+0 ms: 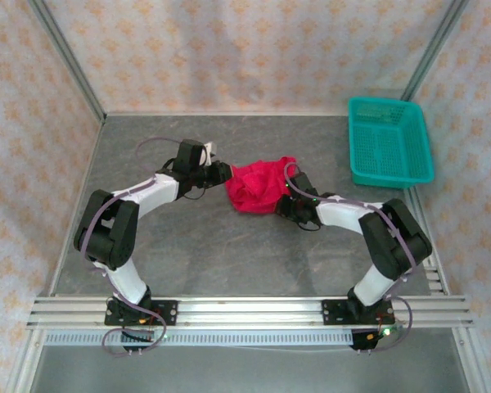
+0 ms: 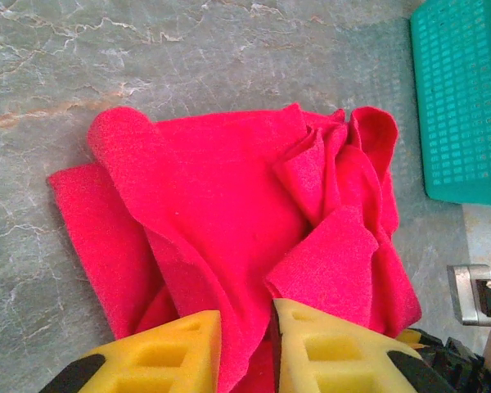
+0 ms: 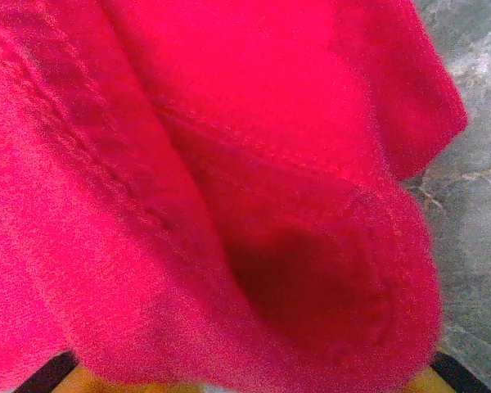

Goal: Fold the inside-out t-shirt

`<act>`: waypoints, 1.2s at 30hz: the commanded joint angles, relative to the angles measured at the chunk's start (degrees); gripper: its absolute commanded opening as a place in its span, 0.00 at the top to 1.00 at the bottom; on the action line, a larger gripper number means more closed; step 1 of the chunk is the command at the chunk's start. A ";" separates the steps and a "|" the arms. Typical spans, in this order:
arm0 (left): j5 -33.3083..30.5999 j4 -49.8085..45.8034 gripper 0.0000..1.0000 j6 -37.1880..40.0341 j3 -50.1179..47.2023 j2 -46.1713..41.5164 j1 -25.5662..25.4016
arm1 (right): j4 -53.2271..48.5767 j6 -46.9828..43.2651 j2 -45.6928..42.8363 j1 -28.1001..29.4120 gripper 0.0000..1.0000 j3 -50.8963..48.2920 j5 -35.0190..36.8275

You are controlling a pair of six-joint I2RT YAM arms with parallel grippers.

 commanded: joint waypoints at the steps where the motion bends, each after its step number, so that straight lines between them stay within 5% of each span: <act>1: 0.84 1.49 0.76 -0.36 -0.61 1.04 -0.06 | 1.34 -1.11 1.05 0.21 0.68 2.26 1.56; 3: 1.03 1.68 0.76 -0.45 -0.53 1.24 -0.06 | 0.99 -1.48 1.79 0.21 0.72 3.07 1.73; 7: 1.11 1.60 0.78 -0.47 -0.36 1.33 -0.06 | -1.10 -2.02 2.03 0.42 1.00 4.74 1.17; 21: 1.81 5.89 0.80 -2.73 0.33 5.78 -0.80 | -21.20 -1.75 -2.32 4.25 1.00 19.01 -0.95; 36: 2.09 7.30 0.82 -2.56 -0.53 10.00 -1.29 | -26.39 -6.22 24.51 4.34 1.00 50.08 -8.09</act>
